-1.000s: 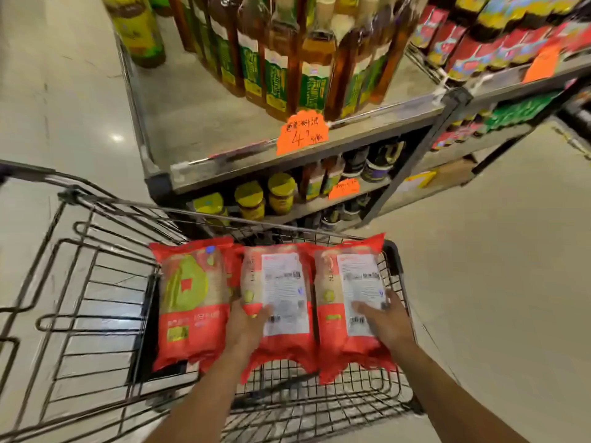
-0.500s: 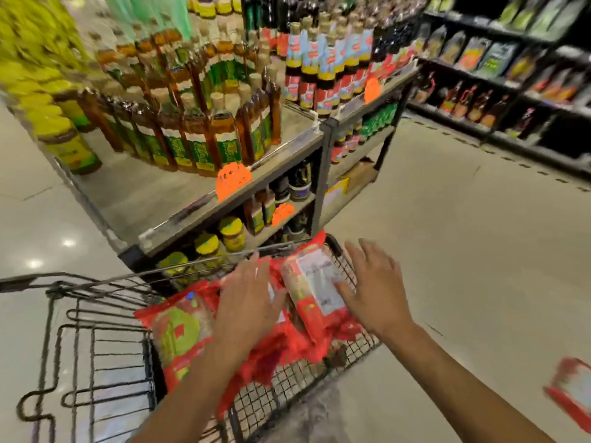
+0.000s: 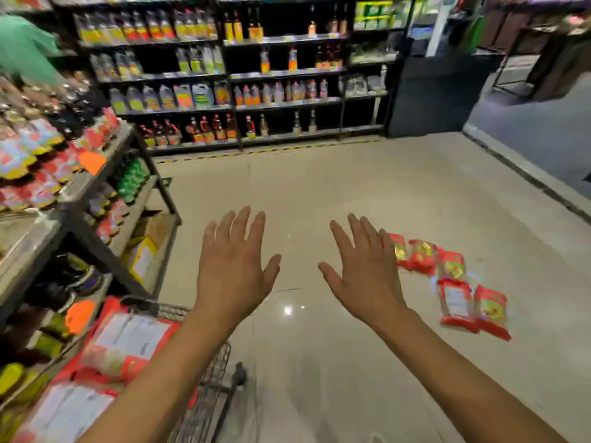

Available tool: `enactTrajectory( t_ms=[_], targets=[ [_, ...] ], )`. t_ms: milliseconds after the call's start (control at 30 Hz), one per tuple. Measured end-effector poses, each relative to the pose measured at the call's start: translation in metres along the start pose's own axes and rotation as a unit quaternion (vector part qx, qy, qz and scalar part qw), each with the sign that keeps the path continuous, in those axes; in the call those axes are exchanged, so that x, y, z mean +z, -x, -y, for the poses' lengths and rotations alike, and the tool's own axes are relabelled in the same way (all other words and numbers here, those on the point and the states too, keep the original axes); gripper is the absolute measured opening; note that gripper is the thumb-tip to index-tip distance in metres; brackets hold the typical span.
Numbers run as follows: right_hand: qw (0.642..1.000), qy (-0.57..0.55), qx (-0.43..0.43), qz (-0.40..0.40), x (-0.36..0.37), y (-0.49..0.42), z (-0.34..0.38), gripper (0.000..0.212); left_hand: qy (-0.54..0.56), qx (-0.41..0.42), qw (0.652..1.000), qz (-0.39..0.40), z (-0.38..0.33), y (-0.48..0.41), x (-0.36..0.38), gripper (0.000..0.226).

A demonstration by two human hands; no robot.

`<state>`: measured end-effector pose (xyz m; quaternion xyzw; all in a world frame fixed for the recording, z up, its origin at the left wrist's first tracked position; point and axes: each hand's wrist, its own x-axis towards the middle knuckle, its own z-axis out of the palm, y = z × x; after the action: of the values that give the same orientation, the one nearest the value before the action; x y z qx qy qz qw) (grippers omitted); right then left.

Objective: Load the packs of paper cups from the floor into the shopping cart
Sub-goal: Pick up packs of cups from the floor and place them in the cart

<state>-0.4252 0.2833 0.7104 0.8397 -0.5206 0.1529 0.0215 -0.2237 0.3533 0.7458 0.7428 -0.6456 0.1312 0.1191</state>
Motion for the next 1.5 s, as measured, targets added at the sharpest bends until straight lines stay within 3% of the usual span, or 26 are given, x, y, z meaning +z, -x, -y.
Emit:
enactTrajectory(
  t_ms=[267, 433, 567, 800, 1033, 1200, 1333, 1500],
  targets=[
    [0.982, 0.015, 0.186, -0.016, -0.006, 0.009, -0.251, 0.072, 0.027, 0.164, 0.986, 0.029, -0.240, -0.131, 0.069, 0.075],
    [0.977, 0.037, 0.210, 0.004, 0.000, -0.027, -0.375, 0.072, 0.040, 0.199, 0.978, 0.046, -0.349, -0.207, 0.117, 0.074],
    [0.978, 0.032, 0.207, 0.024, 0.019, -0.081, -0.436, 0.072, 0.042, 0.198, 0.977, 0.063, -0.385, -0.266, 0.155, 0.074],
    [0.980, 0.013, 0.179, 0.081, 0.114, -0.212, -0.501, 0.071, 0.028, 0.168, 0.980, 0.108, -0.381, -0.390, 0.270, 0.074],
    [0.961, 0.042, 0.172, 0.213, 0.250, -0.353, -0.586, 0.076, 0.035, 0.142, 0.962, 0.229, -0.381, -0.545, 0.460, 0.074],
    [0.942, 0.032, 0.132, 0.308, 0.374, -0.425, -0.651, 0.071, 0.031, 0.123, 0.948, 0.293, -0.401, -0.609, 0.616, 0.073],
    [0.928, 0.001, 0.148, 0.341, 0.521, -0.462, -0.715, 0.071, 0.032, 0.119, 0.943, 0.309, -0.417, -0.621, 0.766, 0.073],
    [0.894, -0.090, 0.198, 0.392, 0.729, -0.473, -0.794, 0.076, 0.009, 0.060, 0.911, 0.408, -0.432, -0.609, 0.979, 0.077]
  ],
)
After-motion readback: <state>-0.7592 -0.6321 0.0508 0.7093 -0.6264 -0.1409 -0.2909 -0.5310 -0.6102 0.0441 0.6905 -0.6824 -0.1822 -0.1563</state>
